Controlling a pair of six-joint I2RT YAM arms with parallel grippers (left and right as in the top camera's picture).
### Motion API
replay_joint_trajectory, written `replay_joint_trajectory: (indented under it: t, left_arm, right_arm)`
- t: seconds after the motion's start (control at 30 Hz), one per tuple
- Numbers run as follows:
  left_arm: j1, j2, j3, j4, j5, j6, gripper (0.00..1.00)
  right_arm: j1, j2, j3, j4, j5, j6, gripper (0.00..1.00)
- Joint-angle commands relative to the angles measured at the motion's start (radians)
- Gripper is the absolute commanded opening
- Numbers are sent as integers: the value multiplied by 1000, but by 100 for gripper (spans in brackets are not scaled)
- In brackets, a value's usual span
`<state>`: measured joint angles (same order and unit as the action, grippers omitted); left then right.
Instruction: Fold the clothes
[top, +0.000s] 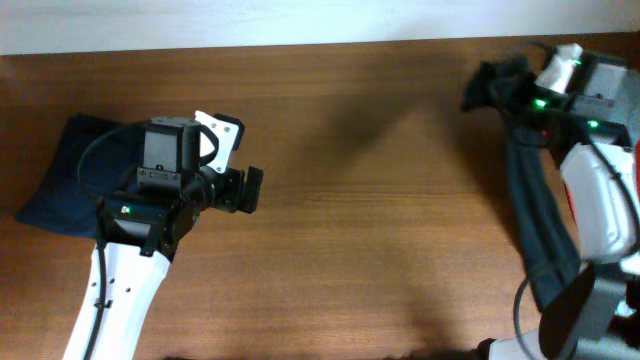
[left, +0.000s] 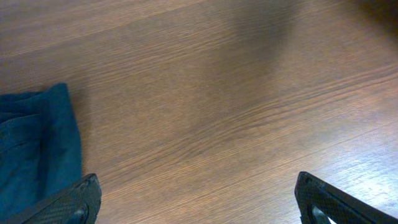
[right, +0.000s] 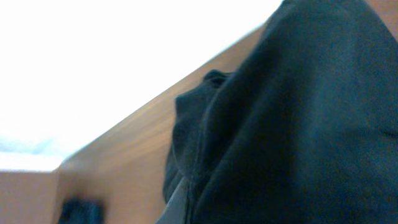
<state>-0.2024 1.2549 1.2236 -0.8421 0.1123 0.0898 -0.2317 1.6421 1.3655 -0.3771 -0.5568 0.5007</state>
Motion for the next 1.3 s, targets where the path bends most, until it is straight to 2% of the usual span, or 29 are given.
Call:
replay_joint_trajectory:
  t: [0.0,0.17,0.33,0.37,0.4,0.43,0.47,0.53,0.67,0.77,0.87,1.07,1.27]
  left_arm:
    - [-1,-5,20,-5,-78,19,99]
    - [-1,-43,68,-16,-191,19,99]
    - [1,-74,82,-23,-200,19,99]
    - [1,-77,82,-27,-200,19,99]
    - [1,-77,82,-39,-201,19,99]
    - [1,-77,82,-45,-206,19,99]
    - [1,-77,82,-53,-212,19,99]
    - [1,-77,82,-64,-222,15,99]
    - [3,-76,82,-64,-222,-5,99]
    - [3,-69,82,-65,-208,-24,99]
    - [2,-6,80,-66,-88,-26,99]
    - [-17,264,80,-69,90,-3,98]
    - [-94,499,80,-113,110,16,89]
  right_arm:
    - [141,-5,3,-51,-40,-27,4]
    - [412,22,3,-117,9,-134,5]
    - [607,23,3,-180,98,-201,6]
    - [649,23,3,-194,98,-231,12]
    - [700,23,3,-215,100,-283,25]
    - [728,22,3,-232,105,-313,34]
    - [756,22,3,-252,140,-321,38]
    - [774,19,3,-288,253,-315,39]
    - [705,13,4,-354,393,-252,45]
    - [589,9,4,-391,388,-220,48]
    - [431,9,4,-436,328,-208,56]
    - [229,9,3,-562,306,-209,71]
    - [129,9,2,-643,307,-240,78]
